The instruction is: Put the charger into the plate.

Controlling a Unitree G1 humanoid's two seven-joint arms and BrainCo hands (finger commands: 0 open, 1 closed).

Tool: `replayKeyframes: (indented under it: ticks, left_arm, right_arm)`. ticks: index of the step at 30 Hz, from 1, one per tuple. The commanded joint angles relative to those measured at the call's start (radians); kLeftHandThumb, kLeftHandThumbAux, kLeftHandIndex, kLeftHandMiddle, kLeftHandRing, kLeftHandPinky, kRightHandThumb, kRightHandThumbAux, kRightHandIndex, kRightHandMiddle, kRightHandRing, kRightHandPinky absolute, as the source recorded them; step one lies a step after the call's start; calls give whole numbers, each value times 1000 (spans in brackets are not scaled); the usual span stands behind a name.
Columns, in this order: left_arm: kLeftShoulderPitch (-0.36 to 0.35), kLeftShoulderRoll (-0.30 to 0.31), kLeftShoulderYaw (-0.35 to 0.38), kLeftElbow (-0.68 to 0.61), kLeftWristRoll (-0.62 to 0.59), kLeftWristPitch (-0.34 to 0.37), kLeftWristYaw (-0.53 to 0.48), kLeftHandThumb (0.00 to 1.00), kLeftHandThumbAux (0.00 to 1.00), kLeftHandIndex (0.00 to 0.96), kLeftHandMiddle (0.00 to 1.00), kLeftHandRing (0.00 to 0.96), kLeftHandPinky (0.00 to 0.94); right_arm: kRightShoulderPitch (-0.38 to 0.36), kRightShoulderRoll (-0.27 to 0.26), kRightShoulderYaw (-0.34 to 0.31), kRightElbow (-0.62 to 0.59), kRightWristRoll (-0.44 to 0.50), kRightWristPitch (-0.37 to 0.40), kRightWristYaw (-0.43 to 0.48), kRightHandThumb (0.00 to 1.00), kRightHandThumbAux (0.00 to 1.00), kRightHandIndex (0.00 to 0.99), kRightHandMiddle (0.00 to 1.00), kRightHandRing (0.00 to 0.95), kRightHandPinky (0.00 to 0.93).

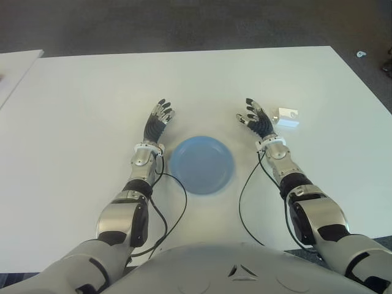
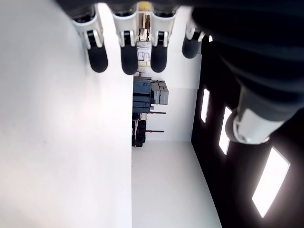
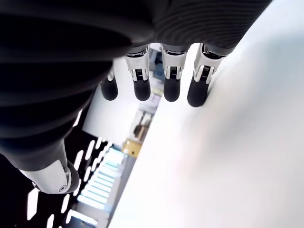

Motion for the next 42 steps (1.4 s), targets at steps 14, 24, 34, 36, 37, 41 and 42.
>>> replayKeyframes:
  ticks: [14, 24, 34, 36, 37, 41, 42]
  left_arm:
    - [15, 12, -9, 30, 12, 40, -5, 0, 575, 50, 118, 126, 157]
    - [13, 12, -6, 34, 13, 29, -1, 0, 592, 56, 126, 134, 169]
    - [14, 18, -10, 37, 21, 24, -2, 0, 597, 62, 125, 132, 161]
    - [14, 18, -9, 38, 20, 21, -3, 0, 597, 63, 125, 132, 162]
    - [15, 18, -8, 38, 19, 19, -3, 0, 597, 63, 126, 133, 163]
    - [16, 17, -7, 38, 18, 14, -5, 0, 596, 65, 128, 135, 168]
    - [16, 17, -7, 38, 18, 12, -5, 0, 595, 67, 130, 136, 171]
  right_arm:
    - [283, -31, -87, -780, 92, 441, 129, 507, 677, 77, 252, 287, 352]
    - [345, -13, -155, -778, 20, 64, -48, 586, 632, 113, 261, 294, 322]
    - [285, -37, -230, -644, 28, -149, -122, 675, 637, 128, 266, 299, 356]
    - [270, -46, -251, -587, 36, -198, -134, 686, 643, 129, 268, 298, 354]
    - [262, -50, -260, -558, 39, -221, -139, 688, 645, 129, 268, 297, 354]
    - [237, -67, -278, -469, 23, -285, -168, 696, 652, 126, 266, 292, 348]
    - [232, -73, -281, -447, 13, -298, -180, 692, 652, 121, 258, 285, 334]
